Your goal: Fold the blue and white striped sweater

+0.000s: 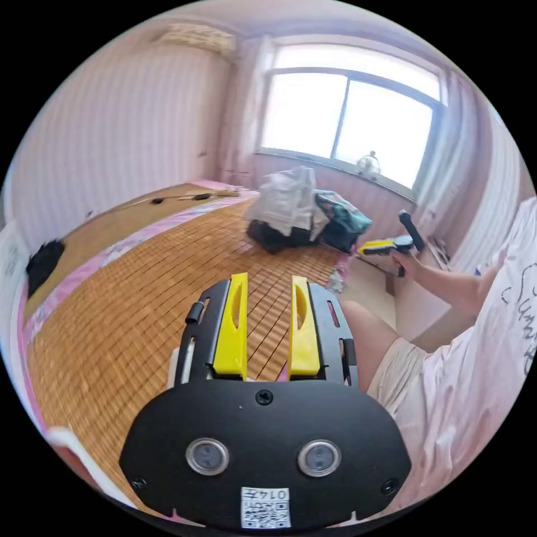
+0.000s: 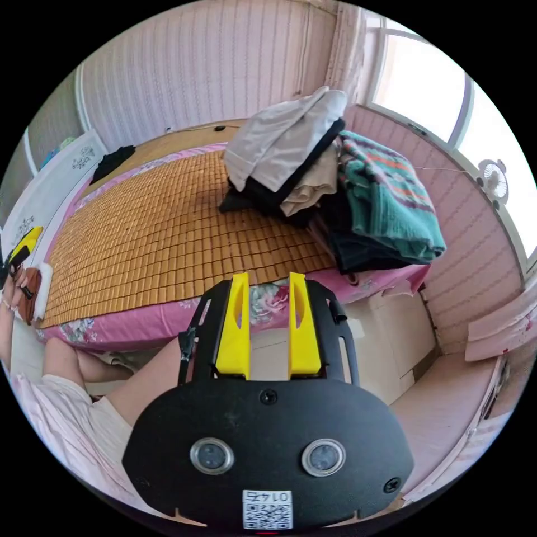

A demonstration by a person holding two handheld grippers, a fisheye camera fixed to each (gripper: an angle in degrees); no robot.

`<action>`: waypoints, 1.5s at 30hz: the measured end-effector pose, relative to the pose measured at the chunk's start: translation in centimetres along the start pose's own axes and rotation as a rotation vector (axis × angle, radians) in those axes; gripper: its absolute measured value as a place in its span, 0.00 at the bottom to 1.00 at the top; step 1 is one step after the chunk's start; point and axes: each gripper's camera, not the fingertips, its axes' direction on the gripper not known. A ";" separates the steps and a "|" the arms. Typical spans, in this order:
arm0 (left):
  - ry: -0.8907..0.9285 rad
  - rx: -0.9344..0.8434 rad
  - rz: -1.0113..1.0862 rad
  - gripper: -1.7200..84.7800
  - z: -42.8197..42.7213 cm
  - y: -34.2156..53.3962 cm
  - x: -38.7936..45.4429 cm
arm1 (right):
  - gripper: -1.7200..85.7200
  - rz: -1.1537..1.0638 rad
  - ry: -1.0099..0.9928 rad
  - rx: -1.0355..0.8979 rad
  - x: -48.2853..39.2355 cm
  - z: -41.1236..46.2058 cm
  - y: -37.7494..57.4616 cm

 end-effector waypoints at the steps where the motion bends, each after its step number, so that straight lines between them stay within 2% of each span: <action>1: 0.060 -0.023 0.084 0.17 4.0 -3.1 1.8 | 0.15 0.024 0.045 0.030 2.4 -0.7 -1.1; 5: 0.201 -0.067 0.238 0.18 15.8 -11.5 7.2 | 0.17 0.067 0.077 0.106 8.1 -2.2 -5.3; 7: 0.270 -0.123 0.222 0.18 23.6 -16.3 10.2 | 0.20 0.082 0.056 0.099 10.6 -1.8 -8.5; 11: 0.333 -0.155 0.180 0.18 32.5 -21.8 14.6 | 0.26 0.029 0.026 0.013 12.1 -0.3 -13.6; 12: 0.349 -0.168 0.154 0.18 34.9 -23.0 15.6 | 0.22 -0.013 0.082 -0.048 12.4 0.6 -15.0; 14: 0.365 -0.210 0.100 0.18 38.1 -24.5 16.5 | 0.18 -0.072 0.057 -0.122 13.5 1.1 -16.1; 16: 0.360 -0.230 0.038 0.20 40.9 -25.9 17.2 | 0.12 -0.036 -0.019 -0.040 16.7 -1.7 -16.0; 19: 0.315 -0.249 0.010 0.20 43.6 -27.0 17.9 | 0.11 0.033 -0.127 0.049 21.1 -5.6 -14.7; 22: 0.280 -0.376 -0.035 0.15 45.9 -27.7 17.9 | 0.10 0.056 -0.169 0.162 24.3 -10.1 -13.1; 24: 0.286 -0.376 0.015 0.09 45.5 -28.5 18.2 | 0.10 0.061 -0.142 0.237 25.8 -13.3 -12.1; 25: 0.335 -0.316 0.049 0.06 44.3 -29.1 18.3 | 0.10 0.069 -0.113 0.286 26.6 -15.6 -11.5; 28: 0.337 -0.273 -0.001 0.04 41.7 -30.1 17.6 | 0.09 0.091 -0.104 0.407 28.4 -21.5 -9.7; 31: 0.444 -0.213 -0.148 0.02 38.1 -29.4 15.4 | 0.09 0.062 -0.111 0.502 28.1 -27.6 -7.4; 36: 0.584 -0.022 -0.108 0.02 27.0 -26.8 13.7 | 0.09 -0.068 -0.050 0.604 23.9 -36.9 -3.2; 38: 0.651 0.027 -0.122 0.02 22.8 -24.7 12.9 | 0.08 -0.093 -0.097 0.640 22.6 -39.4 -1.9; 41: 0.736 0.072 -0.233 0.02 16.5 -20.0 10.3 | 0.08 -0.146 -0.303 0.664 20.4 -40.7 -1.3; 45: 0.568 0.140 -0.318 0.02 6.1 -12.6 6.0 | 0.08 -0.209 -0.554 0.619 15.5 -38.6 -2.0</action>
